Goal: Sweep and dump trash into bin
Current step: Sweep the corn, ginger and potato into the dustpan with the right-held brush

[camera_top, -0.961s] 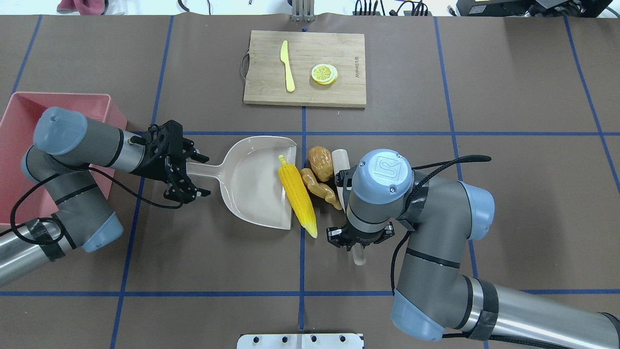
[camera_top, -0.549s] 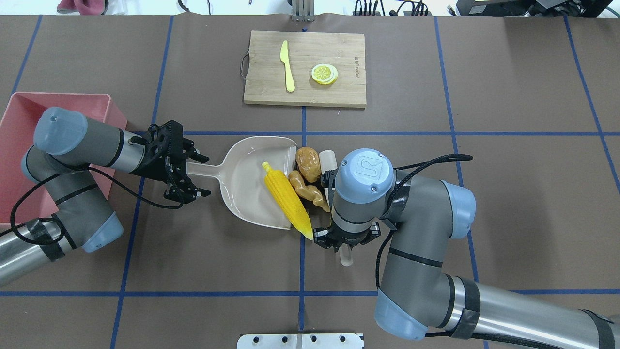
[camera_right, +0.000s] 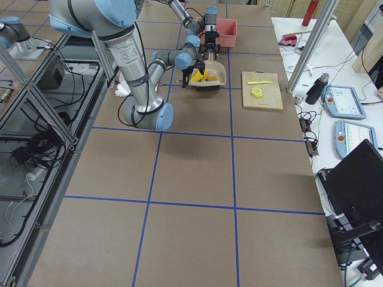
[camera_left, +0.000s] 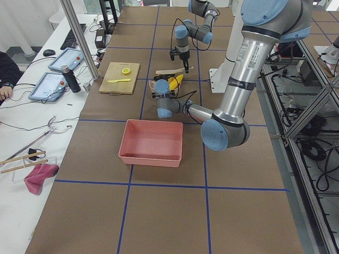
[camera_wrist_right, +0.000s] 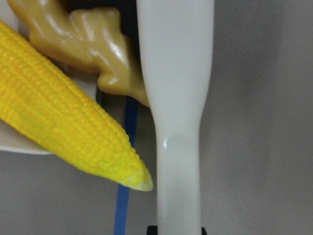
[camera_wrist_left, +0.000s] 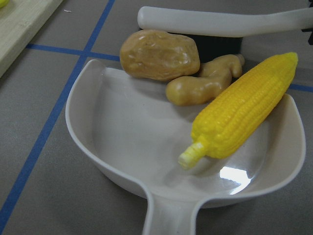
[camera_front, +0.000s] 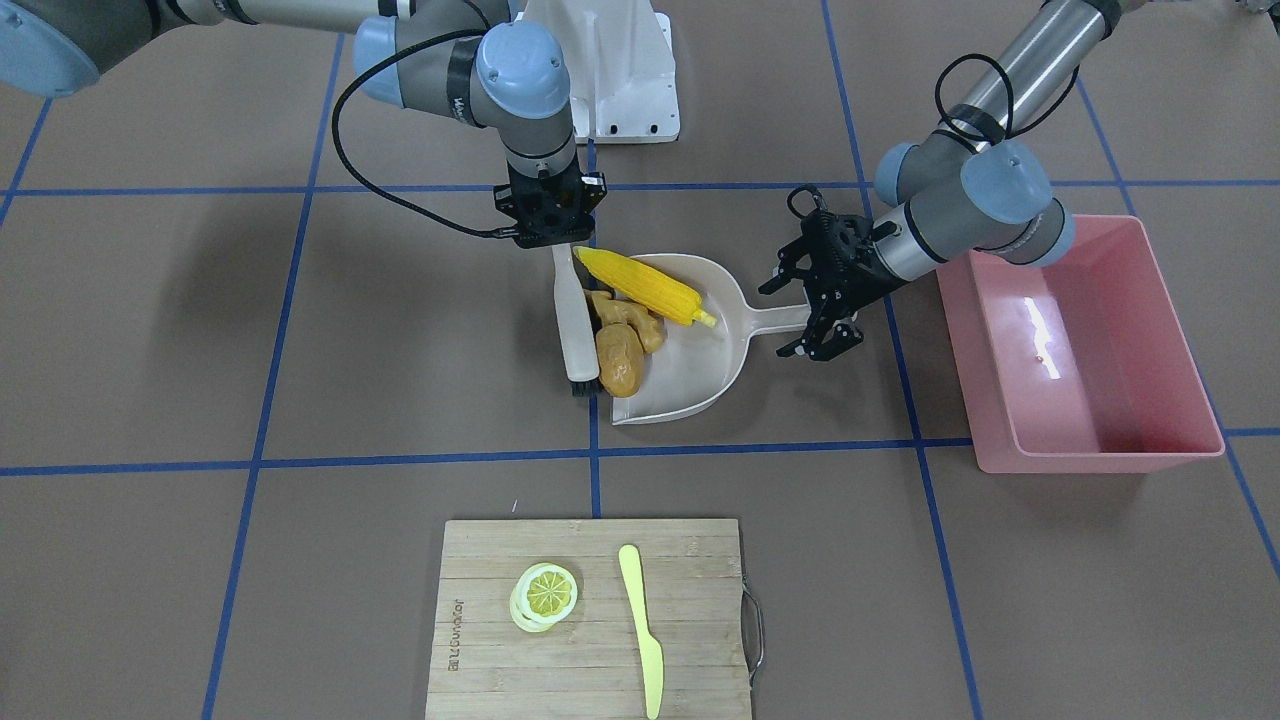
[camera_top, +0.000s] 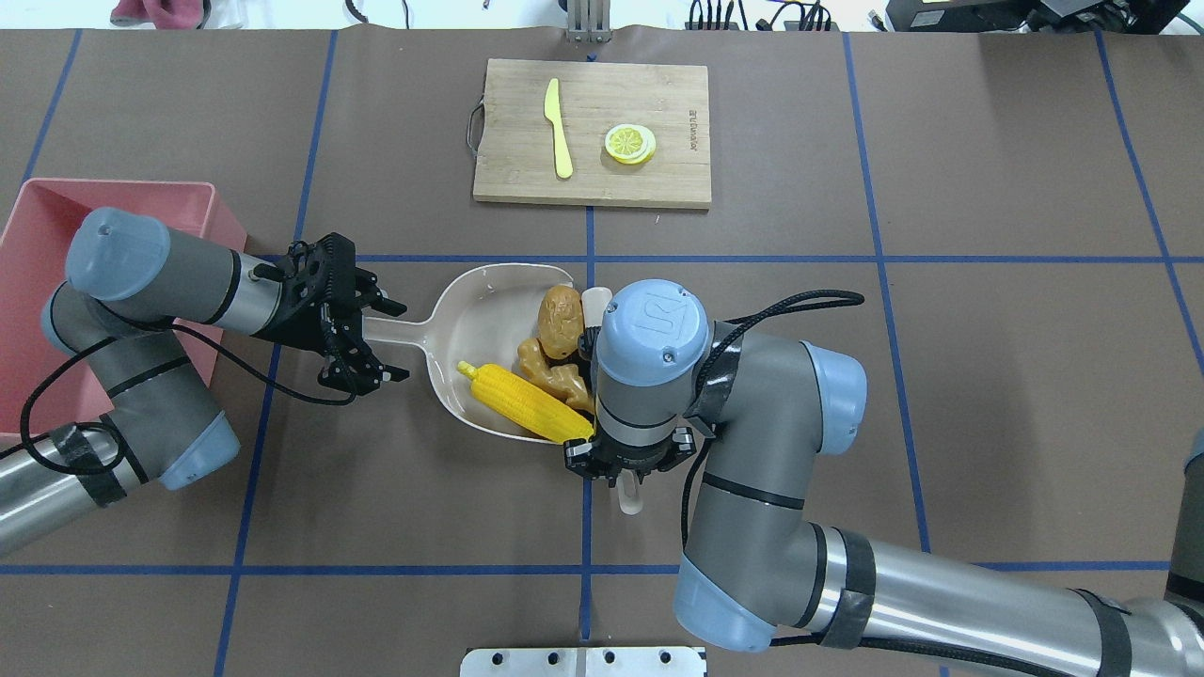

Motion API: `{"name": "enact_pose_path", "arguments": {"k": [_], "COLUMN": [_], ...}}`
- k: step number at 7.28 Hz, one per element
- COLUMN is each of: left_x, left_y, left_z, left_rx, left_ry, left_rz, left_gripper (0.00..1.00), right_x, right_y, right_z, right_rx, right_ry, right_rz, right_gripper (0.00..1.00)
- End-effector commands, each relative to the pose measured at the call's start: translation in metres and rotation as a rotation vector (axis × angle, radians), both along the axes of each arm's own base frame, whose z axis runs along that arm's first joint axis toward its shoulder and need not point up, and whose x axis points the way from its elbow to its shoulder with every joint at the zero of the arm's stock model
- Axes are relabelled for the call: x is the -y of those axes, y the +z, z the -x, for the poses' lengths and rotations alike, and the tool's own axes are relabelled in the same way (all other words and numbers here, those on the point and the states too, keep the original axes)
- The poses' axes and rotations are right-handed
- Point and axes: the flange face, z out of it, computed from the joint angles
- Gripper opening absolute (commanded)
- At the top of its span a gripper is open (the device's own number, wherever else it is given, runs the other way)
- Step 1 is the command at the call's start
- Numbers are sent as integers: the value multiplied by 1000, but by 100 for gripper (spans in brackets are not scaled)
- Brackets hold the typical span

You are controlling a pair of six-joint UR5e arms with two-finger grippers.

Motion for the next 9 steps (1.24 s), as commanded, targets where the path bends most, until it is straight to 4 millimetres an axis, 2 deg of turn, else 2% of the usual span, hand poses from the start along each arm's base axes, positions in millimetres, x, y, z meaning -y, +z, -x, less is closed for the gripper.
{"name": "enact_pose_path", "arguments": {"k": [1,2,5,7,9], "left_x": [-1,-1,-1,-1,-1], "left_y": [0,-1,-1,-1,-1], "left_z": [1,1,1,1,1], "left_rx": [-2,-3,-3,-3,-3], "left_ry": [0,0,0,1,1], "left_rz": [-1,-2,-2,-1,-1], "left_gripper": [92,92,92,92,89], "right_x": [2,3,3,10,10], "right_y": [-18,-27,-43,-65,-78], "right_z": [15,24,29,45,43], "right_rx": [8,9,27,32,53], "right_ry": [-6,-8,-21,-22,-39], "right_rz": [1,2,11,15,35], "right_gripper": [0,0,0,0,0]}}
